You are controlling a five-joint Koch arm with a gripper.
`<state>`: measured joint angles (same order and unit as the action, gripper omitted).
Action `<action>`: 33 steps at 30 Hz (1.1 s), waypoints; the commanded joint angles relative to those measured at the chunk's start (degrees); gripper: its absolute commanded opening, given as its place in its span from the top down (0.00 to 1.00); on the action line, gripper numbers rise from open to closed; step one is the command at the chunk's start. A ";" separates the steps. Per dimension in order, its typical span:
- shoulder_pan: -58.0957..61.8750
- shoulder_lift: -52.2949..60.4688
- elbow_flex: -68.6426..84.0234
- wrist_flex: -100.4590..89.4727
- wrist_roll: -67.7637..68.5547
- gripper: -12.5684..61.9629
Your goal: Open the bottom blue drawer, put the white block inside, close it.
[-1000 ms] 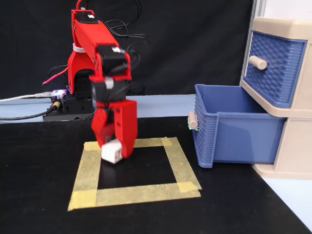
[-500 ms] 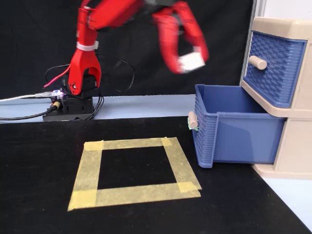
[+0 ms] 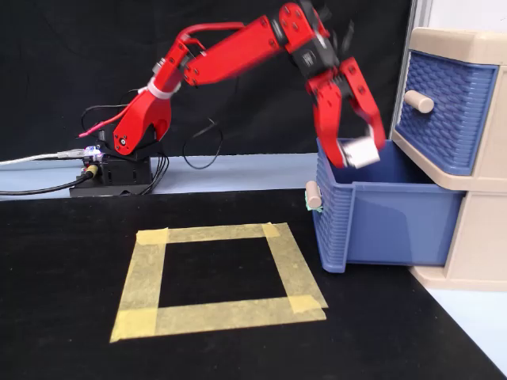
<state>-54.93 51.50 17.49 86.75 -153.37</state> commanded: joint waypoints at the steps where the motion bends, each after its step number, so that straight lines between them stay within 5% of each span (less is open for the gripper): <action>1: -0.97 0.79 -4.04 -2.02 -7.82 0.51; 4: -1.05 2.11 -4.48 -0.53 -9.23 0.38; 11: -0.44 17.93 -4.13 18.90 -5.10 0.38; 16: 4.48 23.12 4.57 29.09 13.54 0.38; 23: 5.71 17.58 24.08 17.67 19.95 0.38; 33: -4.83 1.23 7.21 -4.39 3.87 0.37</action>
<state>-57.57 52.29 29.00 87.01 -144.84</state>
